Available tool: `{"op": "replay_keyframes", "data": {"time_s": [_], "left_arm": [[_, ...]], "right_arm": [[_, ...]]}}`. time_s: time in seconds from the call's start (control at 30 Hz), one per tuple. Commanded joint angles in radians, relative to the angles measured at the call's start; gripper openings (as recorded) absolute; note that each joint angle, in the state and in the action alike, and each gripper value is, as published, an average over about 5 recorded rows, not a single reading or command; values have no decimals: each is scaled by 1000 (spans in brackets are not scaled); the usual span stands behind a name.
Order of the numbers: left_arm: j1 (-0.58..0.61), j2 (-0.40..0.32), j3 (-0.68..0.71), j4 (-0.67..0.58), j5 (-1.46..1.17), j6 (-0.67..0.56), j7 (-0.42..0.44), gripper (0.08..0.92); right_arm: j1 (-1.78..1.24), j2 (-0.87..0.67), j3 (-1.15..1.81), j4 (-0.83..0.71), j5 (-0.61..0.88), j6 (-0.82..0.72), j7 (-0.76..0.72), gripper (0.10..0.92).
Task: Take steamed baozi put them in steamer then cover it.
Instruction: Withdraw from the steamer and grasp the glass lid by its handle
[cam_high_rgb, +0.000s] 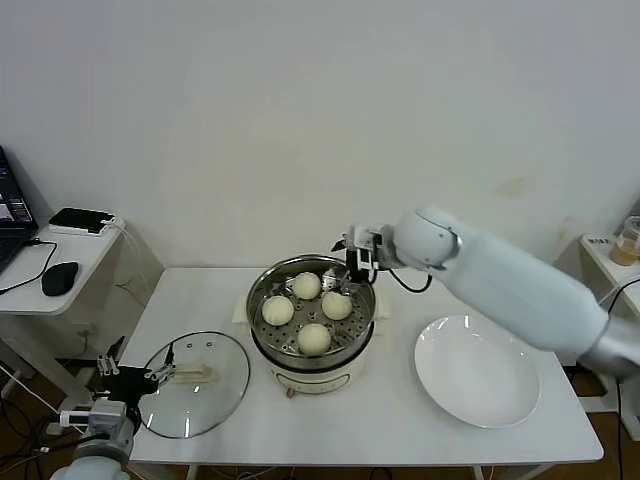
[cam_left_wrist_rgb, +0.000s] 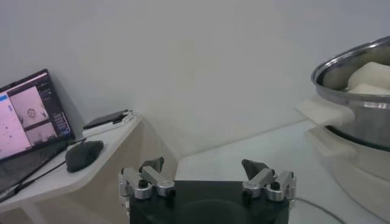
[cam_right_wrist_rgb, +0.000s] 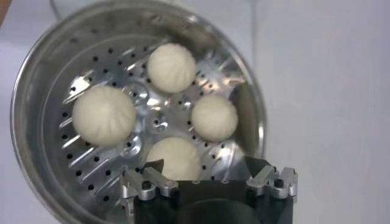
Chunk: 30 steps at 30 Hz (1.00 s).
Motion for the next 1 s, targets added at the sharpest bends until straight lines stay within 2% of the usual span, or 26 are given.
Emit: {"op": "replay_keyframes", "data": {"time_s": [0.03,0.23,0.43,0.57,0.83,1.0], "left_arm": [[-5,-6,19,11,-13,-64,-31,823],[-11,-16,40,35,-19,-140,-60,823],[-18,-20,54,77,71,-189,-69,823],[-19,-14,53,133,282,-261,-75,823],[23,36,-41,259,937,-421,-90,823],[98,81,-75,270,1184,-459,-95,823]], "right_arm": [[-723,-43,721,231,-108,259,420,823],[-1117,104,1104,313,-117,475,440,823],[-1355,374,1381,371,-136,594,396,823],[-1459,481,1448,414,-99,596,399,823],[-1556,507,1528,429,-94,569,462,823],[-1575,521,1538,446,-105,546,479,823]]}}
